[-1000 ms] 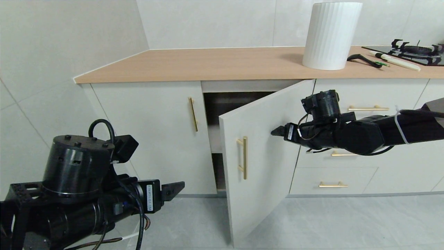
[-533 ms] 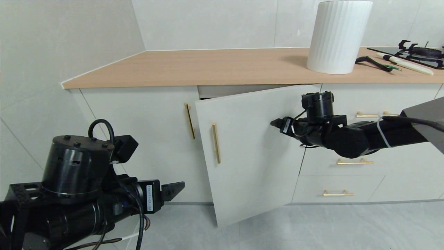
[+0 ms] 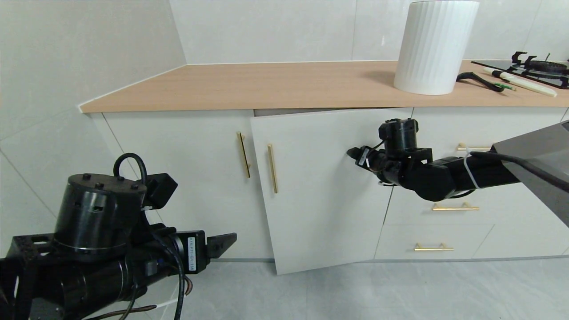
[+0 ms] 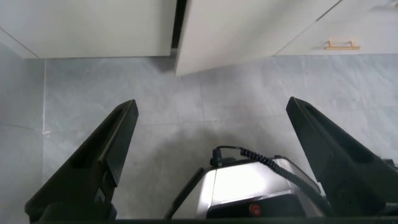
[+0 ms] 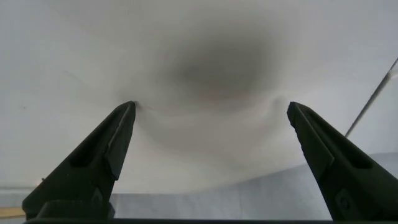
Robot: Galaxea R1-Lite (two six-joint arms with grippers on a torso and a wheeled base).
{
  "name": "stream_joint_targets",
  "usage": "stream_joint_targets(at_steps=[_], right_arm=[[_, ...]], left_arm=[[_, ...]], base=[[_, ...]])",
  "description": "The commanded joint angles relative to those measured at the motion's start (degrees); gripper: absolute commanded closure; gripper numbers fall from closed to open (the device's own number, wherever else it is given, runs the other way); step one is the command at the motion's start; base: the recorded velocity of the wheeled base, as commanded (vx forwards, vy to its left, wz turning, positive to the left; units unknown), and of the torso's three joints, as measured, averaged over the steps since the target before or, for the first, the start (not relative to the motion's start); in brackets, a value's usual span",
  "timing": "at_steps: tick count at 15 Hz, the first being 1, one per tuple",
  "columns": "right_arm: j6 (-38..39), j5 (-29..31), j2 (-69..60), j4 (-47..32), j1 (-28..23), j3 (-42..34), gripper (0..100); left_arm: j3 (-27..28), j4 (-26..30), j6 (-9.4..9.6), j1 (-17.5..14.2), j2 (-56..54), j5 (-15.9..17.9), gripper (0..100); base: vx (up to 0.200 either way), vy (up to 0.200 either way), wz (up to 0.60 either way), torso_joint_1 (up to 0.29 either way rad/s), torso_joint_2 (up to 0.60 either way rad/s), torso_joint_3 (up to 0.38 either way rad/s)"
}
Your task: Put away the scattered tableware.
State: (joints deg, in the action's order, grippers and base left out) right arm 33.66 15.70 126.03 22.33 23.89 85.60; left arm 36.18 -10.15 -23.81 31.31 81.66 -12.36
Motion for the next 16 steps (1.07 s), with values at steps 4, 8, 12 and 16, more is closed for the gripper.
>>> stream_joint_targets(at_steps=[4, 8, 12, 16], right_arm=[[0.09, 1.44, 2.29, -0.1, -0.69, 2.9, 0], [0.0, 3.46, 3.7, -0.1, -1.48, 4.66, 0], [0.0, 5.39, 5.28, -0.18, -2.71, 7.03, 0], [0.0, 5.3, 3.88, -0.36, -2.62, 5.8, 0]], left_arm=[[-0.15, -0.04, -0.01, -0.02, 0.25, -0.03, 0], [-0.15, -0.04, -0.01, -0.02, 0.25, -0.03, 0], [-0.15, -0.04, -0.01, -0.02, 0.43, -0.03, 0], [-0.15, -0.04, -0.01, -0.02, 0.25, 0.06, 0]], base=[[0.0, 0.0, 0.0, 0.0, 0.0, 0.0], [0.0, 0.0, 0.0, 0.0, 0.0, 0.0], [0.0, 0.0, 0.0, 0.0, 0.0, 0.0], [0.0, 0.0, 0.0, 0.0, 0.0, 0.0]])
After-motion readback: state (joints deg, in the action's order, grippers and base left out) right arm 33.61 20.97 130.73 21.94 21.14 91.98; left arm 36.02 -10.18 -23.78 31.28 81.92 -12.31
